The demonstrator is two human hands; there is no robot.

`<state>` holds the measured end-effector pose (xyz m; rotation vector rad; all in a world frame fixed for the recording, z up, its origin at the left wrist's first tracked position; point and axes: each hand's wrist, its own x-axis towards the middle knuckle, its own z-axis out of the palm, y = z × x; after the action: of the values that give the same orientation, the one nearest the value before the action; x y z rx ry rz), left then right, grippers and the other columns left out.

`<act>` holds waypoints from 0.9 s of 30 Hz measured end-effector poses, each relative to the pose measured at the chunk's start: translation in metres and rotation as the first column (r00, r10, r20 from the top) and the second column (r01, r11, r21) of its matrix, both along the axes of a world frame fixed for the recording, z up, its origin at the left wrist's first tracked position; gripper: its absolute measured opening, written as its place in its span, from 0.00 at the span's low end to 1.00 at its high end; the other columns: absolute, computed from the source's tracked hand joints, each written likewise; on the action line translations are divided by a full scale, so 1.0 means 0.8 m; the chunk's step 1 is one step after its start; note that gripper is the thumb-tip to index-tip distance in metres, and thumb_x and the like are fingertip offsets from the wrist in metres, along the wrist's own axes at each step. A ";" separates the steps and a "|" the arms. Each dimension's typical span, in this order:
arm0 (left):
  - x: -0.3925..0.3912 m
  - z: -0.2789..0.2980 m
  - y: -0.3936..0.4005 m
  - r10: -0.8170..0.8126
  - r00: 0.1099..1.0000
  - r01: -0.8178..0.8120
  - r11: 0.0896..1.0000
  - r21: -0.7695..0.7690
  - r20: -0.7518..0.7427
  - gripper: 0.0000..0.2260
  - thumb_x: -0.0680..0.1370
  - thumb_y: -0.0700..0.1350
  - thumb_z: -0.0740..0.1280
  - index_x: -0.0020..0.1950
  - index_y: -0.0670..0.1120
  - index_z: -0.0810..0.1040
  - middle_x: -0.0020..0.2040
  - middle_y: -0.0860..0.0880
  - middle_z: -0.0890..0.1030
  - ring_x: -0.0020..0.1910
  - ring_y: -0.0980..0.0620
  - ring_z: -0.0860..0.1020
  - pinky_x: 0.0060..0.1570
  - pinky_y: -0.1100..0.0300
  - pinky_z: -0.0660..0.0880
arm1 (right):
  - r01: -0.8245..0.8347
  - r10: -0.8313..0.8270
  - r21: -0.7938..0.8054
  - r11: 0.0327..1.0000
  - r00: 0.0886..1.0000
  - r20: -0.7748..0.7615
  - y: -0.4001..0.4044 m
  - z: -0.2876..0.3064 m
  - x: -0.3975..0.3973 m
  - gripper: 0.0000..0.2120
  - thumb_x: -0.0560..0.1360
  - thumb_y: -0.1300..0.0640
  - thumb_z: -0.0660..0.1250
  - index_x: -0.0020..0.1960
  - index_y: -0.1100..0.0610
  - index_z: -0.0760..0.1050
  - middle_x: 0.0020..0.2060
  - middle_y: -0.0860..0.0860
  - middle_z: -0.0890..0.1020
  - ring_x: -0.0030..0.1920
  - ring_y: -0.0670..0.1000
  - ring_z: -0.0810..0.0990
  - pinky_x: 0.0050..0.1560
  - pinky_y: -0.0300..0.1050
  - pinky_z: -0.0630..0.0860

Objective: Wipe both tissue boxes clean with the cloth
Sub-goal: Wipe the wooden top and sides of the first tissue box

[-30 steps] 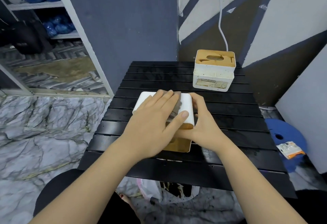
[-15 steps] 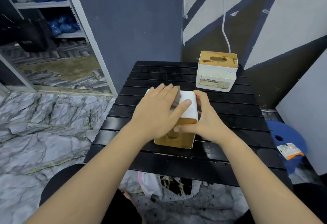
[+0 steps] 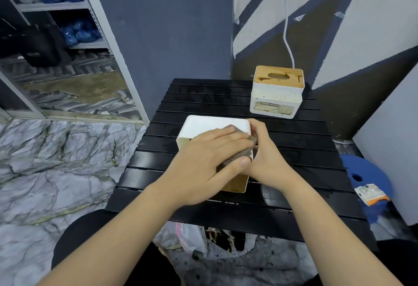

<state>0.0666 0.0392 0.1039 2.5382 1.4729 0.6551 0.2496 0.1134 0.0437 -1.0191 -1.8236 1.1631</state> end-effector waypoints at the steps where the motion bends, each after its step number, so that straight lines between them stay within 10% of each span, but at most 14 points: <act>1: -0.008 -0.001 -0.002 -0.005 1.000 0.005 1.000 0.005 0.005 0.22 0.85 0.60 0.52 0.75 0.55 0.73 0.74 0.60 0.73 0.78 0.60 0.62 0.76 0.54 0.61 | 0.001 -0.001 0.001 1.000 1.000 0.010 0.000 0.001 0.000 0.47 0.64 0.54 0.86 0.73 0.43 0.60 0.66 0.41 0.75 0.64 0.41 0.78 0.60 0.38 0.76; 13: -0.055 -0.025 0.008 0.340 0.922 -0.357 0.932 0.064 0.188 0.21 0.84 0.58 0.55 0.74 0.54 0.74 0.73 0.59 0.73 0.77 0.60 0.63 0.75 0.66 0.56 | -0.016 0.016 -0.003 1.000 0.962 0.272 0.001 0.031 0.003 0.50 0.60 0.43 0.86 0.69 0.37 0.56 0.64 0.33 0.68 0.65 0.38 0.70 0.54 0.33 0.72; 16: -0.048 -0.023 0.009 0.369 0.906 -0.385 0.922 0.043 0.208 0.22 0.84 0.58 0.55 0.74 0.53 0.74 0.73 0.58 0.74 0.77 0.57 0.64 0.77 0.57 0.61 | -0.030 0.033 -0.014 0.999 0.943 0.332 0.006 0.045 0.007 0.47 0.60 0.45 0.86 0.67 0.39 0.59 0.61 0.32 0.69 0.61 0.36 0.71 0.52 0.33 0.72; 27: 0.045 0.017 0.066 0.340 0.927 -0.357 0.930 -0.090 -0.160 0.36 0.81 0.69 0.48 0.80 0.46 0.63 0.80 0.48 0.64 0.81 0.47 0.57 0.79 0.51 0.49 | 0.057 -0.056 -0.002 0.998 0.989 0.138 -0.004 0.023 0.000 0.48 0.58 0.52 0.87 0.70 0.43 0.64 0.63 0.39 0.76 0.62 0.35 0.75 0.54 0.23 0.71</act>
<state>0.1028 0.0918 0.1174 2.2945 1.9770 0.4169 0.2496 0.1101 0.0619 -1.1728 -1.8856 1.0882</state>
